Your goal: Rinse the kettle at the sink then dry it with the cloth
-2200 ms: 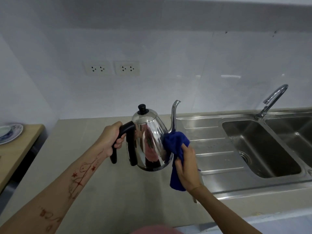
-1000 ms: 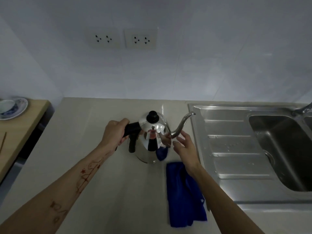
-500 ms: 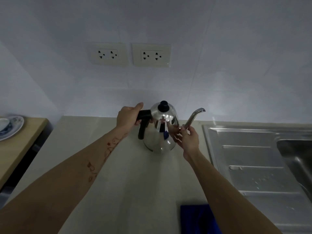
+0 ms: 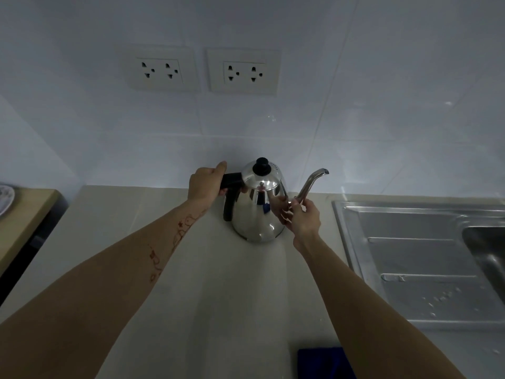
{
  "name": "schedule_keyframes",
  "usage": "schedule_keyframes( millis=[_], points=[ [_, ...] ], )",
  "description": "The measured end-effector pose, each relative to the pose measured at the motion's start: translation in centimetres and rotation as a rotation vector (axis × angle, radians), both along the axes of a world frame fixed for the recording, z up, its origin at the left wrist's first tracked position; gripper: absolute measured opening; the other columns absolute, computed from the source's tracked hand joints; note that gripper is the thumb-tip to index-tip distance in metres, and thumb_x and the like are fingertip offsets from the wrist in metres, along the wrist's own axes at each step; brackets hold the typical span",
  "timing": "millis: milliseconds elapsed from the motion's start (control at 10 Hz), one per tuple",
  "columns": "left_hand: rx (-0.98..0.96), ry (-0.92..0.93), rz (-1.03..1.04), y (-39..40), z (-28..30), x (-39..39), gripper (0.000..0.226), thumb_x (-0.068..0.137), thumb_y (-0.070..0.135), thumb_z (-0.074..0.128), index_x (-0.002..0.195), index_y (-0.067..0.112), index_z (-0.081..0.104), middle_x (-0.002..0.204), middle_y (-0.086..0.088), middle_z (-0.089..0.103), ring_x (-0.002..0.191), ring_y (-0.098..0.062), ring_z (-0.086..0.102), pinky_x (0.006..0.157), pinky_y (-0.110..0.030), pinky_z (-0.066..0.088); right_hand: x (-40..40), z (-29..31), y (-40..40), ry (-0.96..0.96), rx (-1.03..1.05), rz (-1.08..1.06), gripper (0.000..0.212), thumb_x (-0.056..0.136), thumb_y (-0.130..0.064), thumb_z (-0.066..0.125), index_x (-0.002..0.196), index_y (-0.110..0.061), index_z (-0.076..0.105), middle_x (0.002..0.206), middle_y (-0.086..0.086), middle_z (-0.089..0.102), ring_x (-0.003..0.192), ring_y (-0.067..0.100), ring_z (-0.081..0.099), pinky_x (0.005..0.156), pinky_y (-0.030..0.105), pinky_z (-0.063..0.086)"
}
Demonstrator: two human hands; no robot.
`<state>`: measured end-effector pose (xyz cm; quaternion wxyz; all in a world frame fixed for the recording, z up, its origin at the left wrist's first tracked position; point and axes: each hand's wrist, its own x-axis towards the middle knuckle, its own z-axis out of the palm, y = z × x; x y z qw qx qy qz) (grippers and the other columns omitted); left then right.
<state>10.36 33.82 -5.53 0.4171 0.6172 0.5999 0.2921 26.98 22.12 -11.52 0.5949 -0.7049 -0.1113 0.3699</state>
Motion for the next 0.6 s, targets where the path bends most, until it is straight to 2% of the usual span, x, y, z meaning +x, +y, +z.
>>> schedule_keyframes(
  millis=[100, 200, 300, 400, 500, 600],
  points=[
    [0.008, 0.013, 0.007, -0.1, 0.1, 0.2, 0.051, 0.1, 0.041, 0.04, 0.071, 0.005, 0.061, 0.06, -0.005, 0.06, 0.052, -0.012, 0.054, 0.039, -0.005, 0.033, -0.2, -0.4, -0.1, -0.016, -0.012, 0.005, 0.009, 0.1, -0.021, 0.051, 0.098, -0.025, 0.059, 0.103, 0.007, 0.069, 0.095, 0.025, 0.069, 0.088, 0.047, 0.058],
    [-0.003, 0.06, 0.025, -0.3, 0.0, 0.4, 0.065, 0.103, 0.047, 0.024, 0.088, -0.002, 0.065, 0.074, -0.011, 0.064, 0.065, -0.018, 0.058, 0.063, -0.015, 0.048, -0.4, 0.0, -0.3, -0.019, 0.002, 0.016, 0.022, 0.102, -0.022, 0.046, 0.121, -0.016, 0.054, 0.108, 0.005, 0.066, 0.088, 0.017, 0.067, 0.091, 0.044, 0.056],
    [0.061, 0.315, 0.066, -0.8, 0.4, 0.5, 0.078, 0.102, 0.052, 0.007, 0.115, 0.002, 0.065, 0.113, -0.016, 0.066, 0.108, -0.034, 0.055, 0.1, -0.043, 0.04, -1.1, 1.2, -1.1, -0.037, -0.024, 0.074, 0.039, 0.104, -0.025, 0.04, 0.14, -0.01, 0.038, 0.122, 0.006, 0.059, 0.091, 0.01, 0.059, 0.087, 0.026, 0.048],
    [0.259, 0.373, 0.066, -2.0, 0.3, -0.1, 0.063, 0.104, 0.047, 0.015, 0.119, 0.004, 0.058, 0.125, -0.016, 0.06, 0.116, -0.033, 0.049, 0.097, -0.044, 0.034, -1.7, 2.6, -2.4, -0.15, -0.117, 0.192, 0.052, 0.104, -0.029, 0.038, 0.149, -0.008, 0.021, 0.14, 0.017, 0.049, 0.102, 0.02, 0.048, 0.083, 0.029, 0.038],
    [0.368, 0.404, -0.005, -4.3, 0.3, -0.8, 0.055, 0.104, 0.043, 0.024, 0.139, 0.005, 0.045, 0.144, -0.016, 0.049, 0.133, -0.032, 0.041, 0.111, -0.042, 0.027, -2.0, 4.9, -4.1, -0.355, -0.183, 0.361, 0.053, 0.103, -0.03, 0.041, 0.146, -0.006, 0.023, 0.126, 0.02, 0.055, 0.088, 0.019, 0.051, 0.074, 0.03, 0.043],
    [0.36, 0.537, -0.12, -6.1, 1.3, -1.1, 0.063, 0.104, 0.044, 0.023, 0.154, 0.006, 0.02, 0.164, -0.012, 0.017, 0.151, -0.029, 0.011, 0.122, -0.043, 0.005, -1.9, 6.5, -5.9, -0.559, -0.262, 0.566, 0.055, 0.1, -0.036, 0.044, 0.143, -0.008, 0.027, 0.119, 0.019, 0.06, 0.101, 0.031, 0.058, 0.082, 0.038, 0.048]
  ],
)
